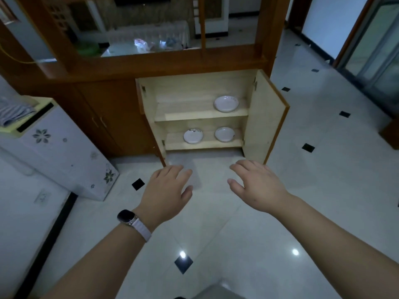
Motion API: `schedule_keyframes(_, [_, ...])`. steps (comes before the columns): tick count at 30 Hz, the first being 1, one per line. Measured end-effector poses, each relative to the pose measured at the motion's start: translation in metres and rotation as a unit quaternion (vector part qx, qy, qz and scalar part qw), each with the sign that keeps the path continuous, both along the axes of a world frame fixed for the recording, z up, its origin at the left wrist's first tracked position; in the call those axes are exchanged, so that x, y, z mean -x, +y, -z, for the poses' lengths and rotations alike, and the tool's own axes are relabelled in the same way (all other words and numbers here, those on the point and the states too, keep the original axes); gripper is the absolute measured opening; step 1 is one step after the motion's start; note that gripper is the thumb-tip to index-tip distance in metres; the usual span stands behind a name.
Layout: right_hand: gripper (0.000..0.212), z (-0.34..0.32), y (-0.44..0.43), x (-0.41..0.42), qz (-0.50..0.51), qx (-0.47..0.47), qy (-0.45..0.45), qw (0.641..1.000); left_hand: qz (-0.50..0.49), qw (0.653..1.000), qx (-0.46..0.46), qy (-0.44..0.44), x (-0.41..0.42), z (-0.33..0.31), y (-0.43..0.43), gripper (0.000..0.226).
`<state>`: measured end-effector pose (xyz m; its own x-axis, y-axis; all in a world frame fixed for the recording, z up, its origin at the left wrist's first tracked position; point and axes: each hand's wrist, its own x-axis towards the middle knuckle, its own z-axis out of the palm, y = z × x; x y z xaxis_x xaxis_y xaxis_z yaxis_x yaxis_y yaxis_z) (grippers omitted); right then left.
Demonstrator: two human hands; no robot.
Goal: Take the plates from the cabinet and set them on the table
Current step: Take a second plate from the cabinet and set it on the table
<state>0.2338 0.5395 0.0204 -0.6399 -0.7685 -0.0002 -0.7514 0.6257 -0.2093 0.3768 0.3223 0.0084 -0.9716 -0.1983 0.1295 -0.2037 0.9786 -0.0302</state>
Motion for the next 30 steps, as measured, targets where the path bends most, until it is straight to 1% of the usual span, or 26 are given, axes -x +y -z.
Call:
schedule_keyframes(4, [0.048, -0.014, -0.021, 0.028, 0.003, 0.031, 0.02, 0.999, 0.014, 1.0, 0.006, -0.005, 0.039, -0.001, -0.02, 0.048])
schedule_keyframes(8, [0.049, -0.011, -0.05, 0.064, 0.016, 0.021, 0.008, 1.0, 0.019, 1.0, 0.0, 0.006, 0.08, 0.001, -0.047, 0.046])
schedule_keyframes(12, [0.049, 0.006, -0.083, 0.099, 0.022, 0.005, 0.001, 1.0, 0.041, 0.999, -0.014, 0.01, 0.123, 0.013, -0.083, 0.044])
schedule_keyframes(14, [0.055, 0.013, -0.102, 0.121, 0.038, -0.006, -0.004, 0.999, 0.06, 0.998, -0.016, 0.013, 0.15, 0.021, -0.106, 0.042])
schedule_keyframes(16, [0.067, 0.021, -0.123, 0.144, 0.053, -0.008, -0.009, 0.999, 0.074, 0.997, -0.021, 0.016, 0.179, 0.029, -0.132, 0.042])
schedule_keyframes(18, [0.071, 0.027, -0.15, 0.167, 0.062, -0.013, -0.014, 0.998, 0.078, 0.996, -0.028, 0.013, 0.209, 0.035, -0.161, 0.044])
schedule_keyframes(19, [0.07, 0.028, -0.165, 0.179, 0.065, -0.019, -0.016, 0.998, 0.078, 0.996, -0.035, 0.01, 0.223, 0.036, -0.176, 0.044])
schedule_keyframes(22, [0.059, 0.025, -0.208, 0.211, 0.077, -0.045, -0.021, 0.996, 0.082, 0.995, -0.053, 0.015, 0.262, 0.034, -0.217, 0.043])
schedule_keyframes(23, [0.061, 0.024, -0.221, 0.222, 0.087, -0.044, -0.02, 0.995, 0.086, 0.995, -0.056, 0.019, 0.275, 0.035, -0.23, 0.042])
schedule_keyframes(25, [0.071, 0.022, -0.243, 0.24, 0.108, -0.029, -0.019, 0.994, 0.094, 0.994, -0.059, 0.023, 0.299, 0.038, -0.251, 0.041])
schedule_keyframes(26, [0.071, 0.023, -0.251, 0.247, 0.116, -0.028, -0.023, 0.993, 0.098, 0.993, -0.061, 0.022, 0.311, 0.04, -0.26, 0.04])
schedule_keyframes(29, [0.053, 0.028, -0.267, 0.265, 0.118, -0.046, -0.026, 0.992, 0.107, 0.992, -0.059, 0.017, 0.343, 0.044, -0.277, 0.04])
schedule_keyframes(30, [0.052, 0.03, -0.269, 0.271, 0.119, -0.05, -0.02, 0.991, 0.112, 0.992, -0.06, 0.016, 0.352, 0.044, -0.281, 0.04])
